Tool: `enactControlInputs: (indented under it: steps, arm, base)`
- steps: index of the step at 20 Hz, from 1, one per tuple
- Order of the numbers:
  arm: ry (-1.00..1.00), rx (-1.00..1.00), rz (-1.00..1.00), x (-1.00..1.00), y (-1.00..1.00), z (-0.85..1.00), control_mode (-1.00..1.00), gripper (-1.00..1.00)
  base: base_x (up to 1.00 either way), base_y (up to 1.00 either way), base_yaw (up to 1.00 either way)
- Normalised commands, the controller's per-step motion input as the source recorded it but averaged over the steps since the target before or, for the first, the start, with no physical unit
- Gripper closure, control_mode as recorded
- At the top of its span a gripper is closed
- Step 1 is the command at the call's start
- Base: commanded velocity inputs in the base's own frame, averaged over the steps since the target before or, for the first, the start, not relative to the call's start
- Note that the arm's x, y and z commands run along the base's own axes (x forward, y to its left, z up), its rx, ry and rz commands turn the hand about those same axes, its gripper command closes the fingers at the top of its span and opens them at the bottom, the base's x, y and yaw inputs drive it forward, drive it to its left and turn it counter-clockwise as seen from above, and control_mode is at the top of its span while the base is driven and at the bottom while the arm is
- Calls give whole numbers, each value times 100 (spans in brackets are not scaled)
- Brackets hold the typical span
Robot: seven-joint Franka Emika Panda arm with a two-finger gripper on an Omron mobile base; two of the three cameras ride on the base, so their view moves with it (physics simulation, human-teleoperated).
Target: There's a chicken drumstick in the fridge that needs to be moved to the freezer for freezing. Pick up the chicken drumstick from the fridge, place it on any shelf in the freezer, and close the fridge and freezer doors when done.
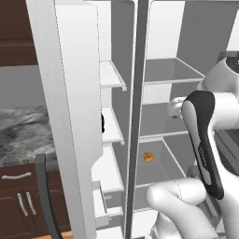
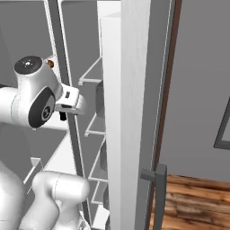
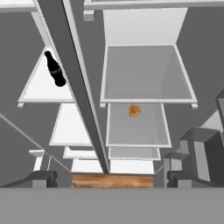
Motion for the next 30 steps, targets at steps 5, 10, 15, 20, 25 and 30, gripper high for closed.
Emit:
enactControlInputs:
  steps: [5,10,15,20,25,30]
  arm:
    - [-5,0,0,-24,0,0,100,-100]
    - [0,0,0,0,0,0,100,-100]
    - [0,0,0,0,0,0,100,-100]
    - [0,0,0,0,0,0,100,-100]
    - [0,0,0,0,0,0,100,-100]
    - [0,0,0,0,0,0,100,-100]
  base:
    - [-23,0,-2]
    - [-65,7,-5]
    - [-61,40,-1]
    - [-61,12,0]
    - [-57,0,-1]
    - [-10,5,0]
